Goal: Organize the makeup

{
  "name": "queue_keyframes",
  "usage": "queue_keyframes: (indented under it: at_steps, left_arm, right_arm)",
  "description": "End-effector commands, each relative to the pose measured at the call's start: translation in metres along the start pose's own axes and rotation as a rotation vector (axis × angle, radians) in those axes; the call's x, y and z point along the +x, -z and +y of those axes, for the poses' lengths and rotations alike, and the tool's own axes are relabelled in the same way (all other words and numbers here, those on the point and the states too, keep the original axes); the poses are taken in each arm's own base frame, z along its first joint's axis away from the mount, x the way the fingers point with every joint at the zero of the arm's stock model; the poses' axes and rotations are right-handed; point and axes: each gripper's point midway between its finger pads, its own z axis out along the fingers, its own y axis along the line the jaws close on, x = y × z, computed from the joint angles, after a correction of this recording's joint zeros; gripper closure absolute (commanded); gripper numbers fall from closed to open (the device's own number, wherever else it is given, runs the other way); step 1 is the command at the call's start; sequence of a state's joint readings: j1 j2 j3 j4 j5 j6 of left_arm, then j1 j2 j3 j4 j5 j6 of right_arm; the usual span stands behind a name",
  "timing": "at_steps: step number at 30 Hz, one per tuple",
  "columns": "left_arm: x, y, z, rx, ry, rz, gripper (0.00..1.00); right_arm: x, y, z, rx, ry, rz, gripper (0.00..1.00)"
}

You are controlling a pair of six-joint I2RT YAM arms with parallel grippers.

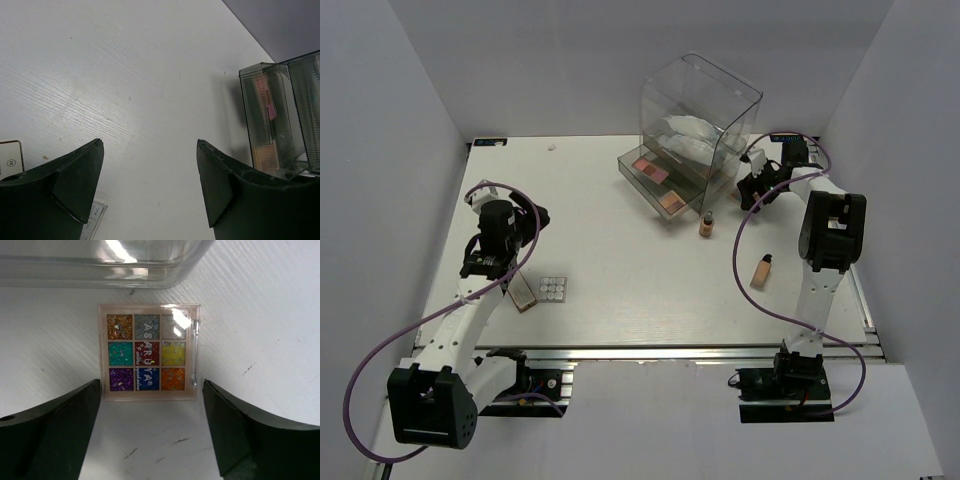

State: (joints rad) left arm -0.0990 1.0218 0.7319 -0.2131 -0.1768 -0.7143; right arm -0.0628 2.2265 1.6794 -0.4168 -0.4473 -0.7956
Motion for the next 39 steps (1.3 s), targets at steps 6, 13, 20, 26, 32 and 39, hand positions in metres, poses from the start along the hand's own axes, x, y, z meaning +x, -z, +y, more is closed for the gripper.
queue_keyframes:
  at_steps: [6,13,20,26,32,39]
  left_arm:
    - [-0.001,0.004,0.006,-0.030,-0.005,-0.006,0.16]
    - [0.011,0.006,0.035,-0.166,0.012,0.023,0.10]
    - [0.007,0.012,0.042,-0.205,-0.015,0.021,0.05]
    - [0.013,0.015,0.048,-0.228,-0.071,0.061,0.04]
    - [0.019,0.018,0.061,-0.269,-0.148,0.097,0.04]
    - [0.029,0.015,0.065,-0.265,-0.168,0.138,0.04]
  right_arm:
    - [0.007,-0.012,0.014,-0.032,0.105,0.016,0.38]
    - [0.024,0.012,0.037,-0.048,0.143,0.018,0.70]
    - [-0.004,0.083,0.078,-0.091,0.180,-0.108,0.88]
    - [-0.033,0.147,0.127,-0.094,0.262,-0.231,0.91]
    - [-0.083,0.201,0.186,-0.132,0.391,-0.415,0.94]
    - [-0.165,0.190,0.275,-0.174,0.520,-0.509,0.92]
